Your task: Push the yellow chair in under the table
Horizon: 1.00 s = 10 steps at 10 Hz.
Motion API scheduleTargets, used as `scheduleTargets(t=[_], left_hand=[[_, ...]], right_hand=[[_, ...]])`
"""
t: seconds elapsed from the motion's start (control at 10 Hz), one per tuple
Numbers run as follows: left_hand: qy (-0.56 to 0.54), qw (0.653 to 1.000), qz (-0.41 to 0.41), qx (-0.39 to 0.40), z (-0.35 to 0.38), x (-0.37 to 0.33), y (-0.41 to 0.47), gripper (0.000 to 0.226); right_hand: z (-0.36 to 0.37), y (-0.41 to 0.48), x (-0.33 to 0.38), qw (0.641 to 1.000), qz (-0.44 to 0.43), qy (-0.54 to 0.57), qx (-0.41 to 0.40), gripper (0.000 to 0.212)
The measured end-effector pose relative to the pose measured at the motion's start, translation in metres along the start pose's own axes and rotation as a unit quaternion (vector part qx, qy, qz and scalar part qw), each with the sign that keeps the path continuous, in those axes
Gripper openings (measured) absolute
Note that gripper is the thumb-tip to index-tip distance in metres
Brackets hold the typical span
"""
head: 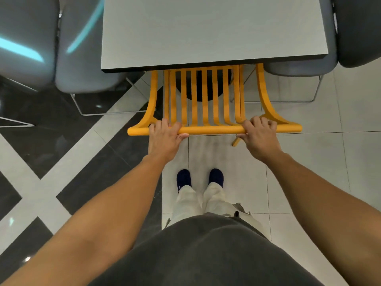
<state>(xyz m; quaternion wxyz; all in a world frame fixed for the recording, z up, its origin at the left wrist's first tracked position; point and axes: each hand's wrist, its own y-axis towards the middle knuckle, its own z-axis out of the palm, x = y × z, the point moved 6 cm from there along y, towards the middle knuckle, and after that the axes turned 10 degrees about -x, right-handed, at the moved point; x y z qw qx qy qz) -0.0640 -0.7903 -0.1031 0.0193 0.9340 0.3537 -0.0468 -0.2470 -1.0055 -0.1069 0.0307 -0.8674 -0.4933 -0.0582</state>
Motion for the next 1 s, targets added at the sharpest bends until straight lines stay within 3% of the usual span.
scheduleTargets(t=[0.7, 0.9, 1.0], left_hand=[[0.006, 1.000, 0.006, 0.005, 0.003, -0.002, -0.004, 0.046], [-0.028, 0.990, -0.012, 0.135, 0.011, 0.001, -0.014, 0.048], [-0.058, 0.980, -0.033, 0.188, 0.008, 0.010, -0.004, 0.061]], right_hand=[[0.000, -0.005, 0.009, 0.998, 0.000, -0.056, 0.027, 0.050], [0.008, -0.017, 0.008, 0.986, 0.000, -0.089, 0.140, 0.063], [0.004, -0.007, 0.008, 0.984, 0.023, -0.055, 0.167, 0.069]])
